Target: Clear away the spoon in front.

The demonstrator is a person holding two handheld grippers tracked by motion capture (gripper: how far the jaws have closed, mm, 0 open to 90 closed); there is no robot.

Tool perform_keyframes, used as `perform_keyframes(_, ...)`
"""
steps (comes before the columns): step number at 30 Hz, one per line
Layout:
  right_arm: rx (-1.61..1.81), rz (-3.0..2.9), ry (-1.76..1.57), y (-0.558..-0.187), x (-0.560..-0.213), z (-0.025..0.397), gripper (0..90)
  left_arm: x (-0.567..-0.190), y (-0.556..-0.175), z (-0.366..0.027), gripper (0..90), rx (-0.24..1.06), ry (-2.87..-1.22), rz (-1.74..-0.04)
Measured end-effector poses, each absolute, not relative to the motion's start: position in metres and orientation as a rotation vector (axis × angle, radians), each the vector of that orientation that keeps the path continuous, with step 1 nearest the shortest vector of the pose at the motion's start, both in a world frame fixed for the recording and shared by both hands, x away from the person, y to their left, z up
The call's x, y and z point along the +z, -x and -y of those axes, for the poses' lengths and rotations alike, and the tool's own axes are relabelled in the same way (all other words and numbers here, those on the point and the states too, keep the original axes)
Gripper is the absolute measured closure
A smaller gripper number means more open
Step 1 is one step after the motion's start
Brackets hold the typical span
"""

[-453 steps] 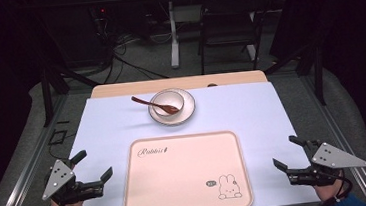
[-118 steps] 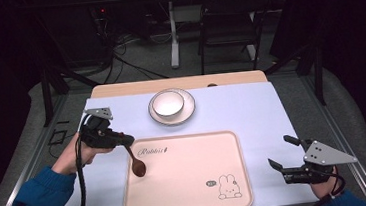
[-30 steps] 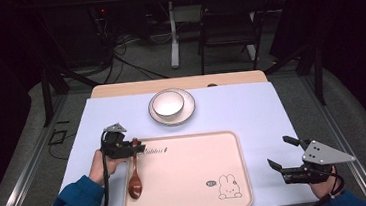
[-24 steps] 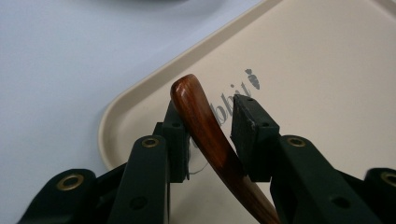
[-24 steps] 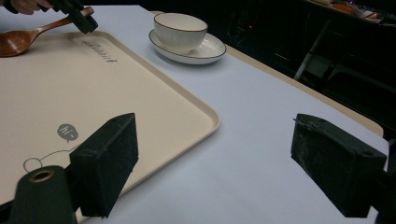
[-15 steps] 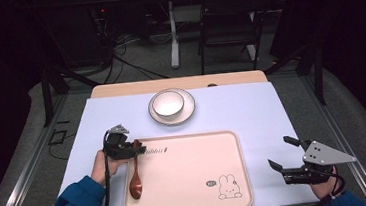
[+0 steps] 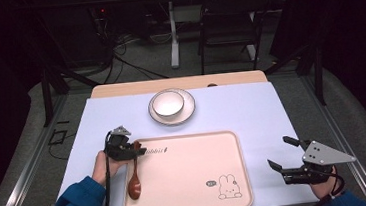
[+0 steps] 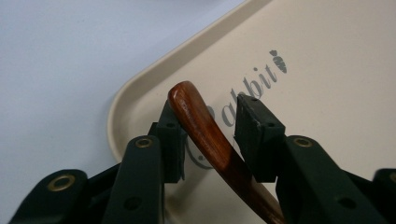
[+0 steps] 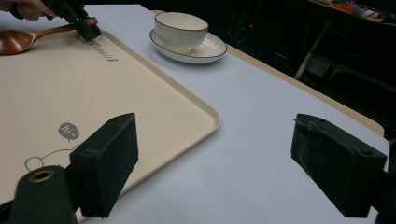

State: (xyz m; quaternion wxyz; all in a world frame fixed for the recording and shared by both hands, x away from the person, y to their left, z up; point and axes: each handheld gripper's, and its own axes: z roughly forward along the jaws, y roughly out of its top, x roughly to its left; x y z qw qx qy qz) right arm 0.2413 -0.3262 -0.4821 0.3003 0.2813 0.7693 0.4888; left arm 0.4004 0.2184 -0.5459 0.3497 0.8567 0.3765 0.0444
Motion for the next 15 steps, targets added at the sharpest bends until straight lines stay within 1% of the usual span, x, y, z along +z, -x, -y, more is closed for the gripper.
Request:
perform_keyframes(6,1.299,-2.039,-0.75,-0.2406,-0.482,0.3265,14.1,-0.5454,-0.4006,-0.2172,57.4,0.142,-2.24,-0.954)
perform_keyframes(7,1.298,-2.04,-0.75,-0.2405,-0.482,0.3265,14.1,-0.5451,-0.4005,-0.217,52.2,0.151,-2.243,-0.956)
perform_keyframes(8,1.298,-2.04,-0.75,-0.2405,-0.482,0.3265,14.1,-0.5449,-0.4004,-0.2169,52.2,0.16,-2.242,-0.952)
perform_keyframes(11,1.298,-2.037,-0.751,-0.2402,-0.4818,0.3267,14.0,-0.5429,-0.3994,-0.2165,45.1,0.193,-2.232,-0.95)
perform_keyframes(13,1.298,-2.039,-0.748,-0.2403,-0.4819,0.3265,14.0,-0.5411,-0.3984,-0.2162,37.4,0.213,-2.229,-0.954)
perform_keyframes(14,1.299,-2.038,-0.748,-0.2404,-0.4819,0.3265,14.1,-0.5401,-0.3983,-0.2165,31.0,0.228,-2.235,-0.95)
perform_keyframes(15,1.299,-2.038,-0.749,-0.2404,-0.4819,0.3265,14.1,-0.5396,-0.3979,-0.2167,29.1,0.232,-2.226,-0.949)
